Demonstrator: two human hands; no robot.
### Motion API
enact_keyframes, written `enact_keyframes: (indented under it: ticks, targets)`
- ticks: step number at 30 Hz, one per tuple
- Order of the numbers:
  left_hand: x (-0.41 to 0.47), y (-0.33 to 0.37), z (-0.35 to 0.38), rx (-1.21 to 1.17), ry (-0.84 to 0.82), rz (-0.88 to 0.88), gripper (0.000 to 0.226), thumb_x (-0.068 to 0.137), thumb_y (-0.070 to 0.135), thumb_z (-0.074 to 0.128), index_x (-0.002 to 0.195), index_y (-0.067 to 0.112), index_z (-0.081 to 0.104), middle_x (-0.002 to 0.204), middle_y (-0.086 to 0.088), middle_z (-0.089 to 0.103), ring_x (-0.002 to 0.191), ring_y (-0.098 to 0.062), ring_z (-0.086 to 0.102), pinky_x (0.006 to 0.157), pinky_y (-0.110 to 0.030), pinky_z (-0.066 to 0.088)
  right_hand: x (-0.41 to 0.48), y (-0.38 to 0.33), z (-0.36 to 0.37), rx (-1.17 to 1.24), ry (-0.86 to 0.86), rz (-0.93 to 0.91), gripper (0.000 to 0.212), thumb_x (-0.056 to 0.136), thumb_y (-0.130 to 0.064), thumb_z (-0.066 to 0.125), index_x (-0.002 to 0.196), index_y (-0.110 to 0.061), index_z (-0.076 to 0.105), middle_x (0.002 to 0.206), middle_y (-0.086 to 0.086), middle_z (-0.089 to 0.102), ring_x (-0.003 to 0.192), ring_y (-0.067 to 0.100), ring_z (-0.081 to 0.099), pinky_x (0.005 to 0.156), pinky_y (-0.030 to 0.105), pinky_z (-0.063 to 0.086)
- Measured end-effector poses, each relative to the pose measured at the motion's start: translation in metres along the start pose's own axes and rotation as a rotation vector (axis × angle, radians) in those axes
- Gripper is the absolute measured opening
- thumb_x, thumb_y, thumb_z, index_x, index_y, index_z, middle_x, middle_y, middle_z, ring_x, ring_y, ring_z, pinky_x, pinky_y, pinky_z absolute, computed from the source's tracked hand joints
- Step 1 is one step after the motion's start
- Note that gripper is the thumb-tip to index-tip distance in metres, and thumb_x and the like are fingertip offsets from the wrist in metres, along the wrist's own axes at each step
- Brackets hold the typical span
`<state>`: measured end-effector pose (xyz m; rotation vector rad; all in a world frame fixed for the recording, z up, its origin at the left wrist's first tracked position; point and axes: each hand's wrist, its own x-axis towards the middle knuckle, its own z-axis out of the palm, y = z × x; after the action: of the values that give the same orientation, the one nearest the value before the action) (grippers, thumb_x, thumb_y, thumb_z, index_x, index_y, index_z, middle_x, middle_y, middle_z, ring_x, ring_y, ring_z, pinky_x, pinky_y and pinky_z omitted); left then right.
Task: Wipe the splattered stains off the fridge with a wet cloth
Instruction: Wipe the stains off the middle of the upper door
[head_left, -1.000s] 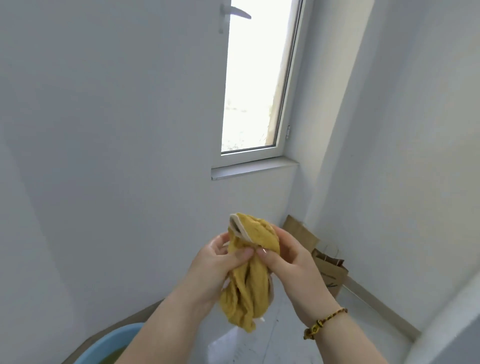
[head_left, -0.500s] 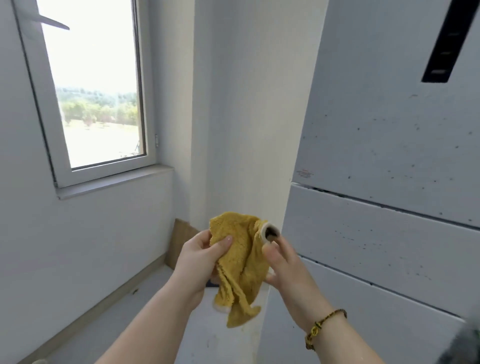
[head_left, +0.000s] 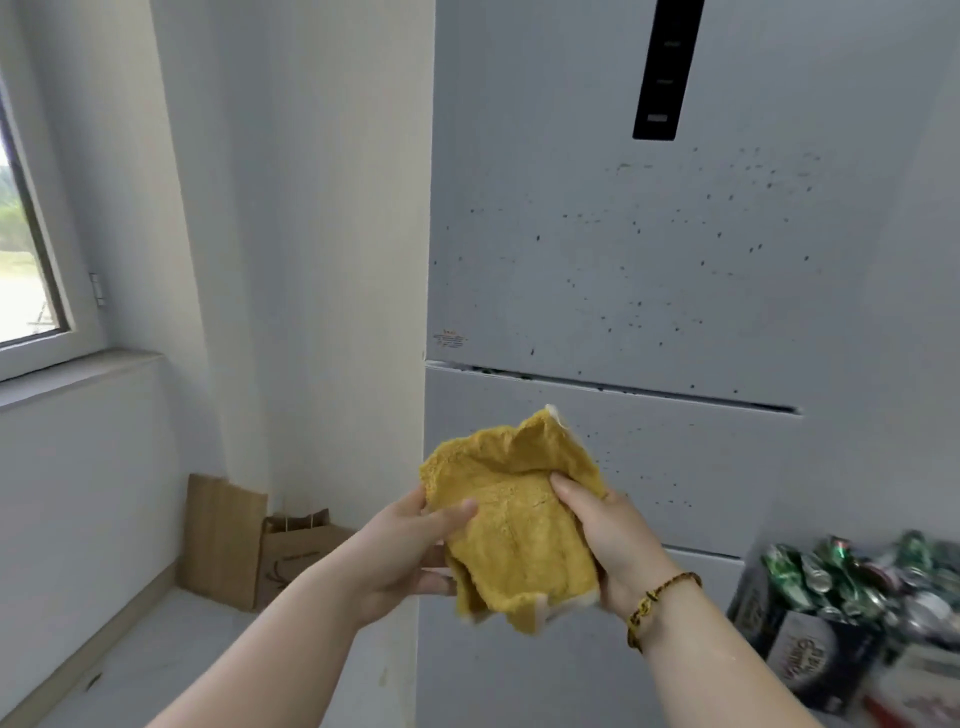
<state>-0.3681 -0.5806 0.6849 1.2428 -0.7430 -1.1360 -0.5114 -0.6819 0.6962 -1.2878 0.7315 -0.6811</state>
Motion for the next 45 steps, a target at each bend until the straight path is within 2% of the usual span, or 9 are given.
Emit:
enact_keyframes:
  ticks: [6,9,14,18,23,26,32,38,45]
  targets:
    - [0.067,0.025,-0.040,-0.094,-0.167,0.099,0.052,0.065,-0.004,0.065,0.113,0.015,0.057,0.093,-0.013,0.071,0.080,-0.026,0.070,0.061,-0.034,0.058,0.061,-0.013,-0.014,0.052,-0.043,0.042,0.011,0.090,-0.006,0.052,0.096,-0.008,0.060,0.091,0.008,0.068,0.083,0.021,0.065,0.070,0.031,0.055]
    - [0.099,0.050,-0.055,-0.132,-0.202,0.161,0.030,0.071,-0.013,0.059,0.083,0.010,0.072,0.081,-0.013,0.072,0.069,-0.022,0.070,0.057,-0.029,0.057,0.085,-0.027,-0.010,0.086,-0.112,-0.075,0.021,0.082,0.004,0.057,0.079,-0.012,0.071,0.073,0.003,0.071,0.068,0.015,0.067,0.057,0.026,0.056]
    - [0.143,0.078,-0.070,-0.257,-0.263,0.129,0.053,0.079,-0.012,0.028,0.051,0.004,0.071,0.081,-0.011,0.073,0.070,-0.019,0.070,0.056,-0.028,0.057,0.119,-0.043,-0.008,0.104,-0.116,-0.186,0.065,0.080,0.027,0.036,0.045,-0.015,0.070,0.070,0.001,0.073,0.065,0.010,0.070,0.054,0.020,0.054]
    - [0.172,0.079,-0.067,0.064,-0.236,0.206,0.012,0.067,0.008,0.070,0.079,0.008,0.069,0.082,-0.007,0.067,0.065,-0.014,0.063,0.053,-0.022,0.051,0.143,-0.048,-0.022,-0.280,-0.185,-0.140,0.046,0.081,0.022,0.045,0.071,-0.016,0.070,0.093,-0.002,0.069,0.080,0.004,0.066,0.071,0.016,0.054]
    - [0.203,0.085,-0.054,0.148,-0.184,0.322,0.040,0.063,-0.008,0.070,0.093,0.013,0.057,0.093,0.004,0.065,0.073,-0.006,0.064,0.061,-0.024,0.055,0.160,-0.074,-0.045,-0.558,-0.459,0.015,0.052,0.064,-0.014,0.067,0.111,-0.028,0.049,0.120,-0.009,0.053,0.107,0.001,0.055,0.092,0.017,0.045]
    - [0.211,0.090,-0.043,0.185,-0.185,0.391,0.043,0.063,-0.011,0.072,0.094,0.015,0.056,0.093,0.005,0.064,0.069,-0.003,0.064,0.059,-0.021,0.054,0.178,-0.079,-0.029,-0.738,-0.238,-0.200,0.044,0.076,-0.020,0.073,0.105,-0.037,0.046,0.120,-0.016,0.049,0.116,0.002,0.048,0.092,0.013,0.043]
    - [0.228,0.116,-0.032,0.200,-0.056,0.552,0.045,0.055,0.009,0.072,0.095,0.021,0.057,0.091,0.010,0.065,0.074,-0.002,0.065,0.062,-0.020,0.054,0.214,-0.092,0.003,-0.798,-0.122,-0.577,0.031,0.086,-0.021,0.061,0.108,-0.037,0.047,0.094,-0.024,0.052,0.087,-0.007,0.051,0.075,0.004,0.041]
    - [0.249,0.140,-0.036,0.269,0.458,0.776,0.020,0.087,0.010,0.056,0.093,0.029,0.054,0.102,0.006,0.058,0.086,0.003,0.053,0.059,-0.003,0.044,0.240,-0.132,-0.018,-0.761,0.082,-0.895,0.032,0.086,-0.023,0.060,0.091,-0.046,0.038,0.091,-0.025,0.049,0.081,-0.009,0.052,0.068,0.007,0.042]
    - [0.267,0.189,-0.061,0.306,0.623,0.776,0.041,0.095,0.023,0.043,0.135,0.028,0.037,0.129,0.012,0.039,0.118,-0.005,0.036,0.094,-0.024,0.028,0.258,-0.224,0.001,-0.738,0.294,-1.345,0.022,0.078,-0.028,0.061,0.099,-0.029,0.053,0.092,-0.029,0.048,0.087,0.009,0.057,0.078,0.021,0.047]
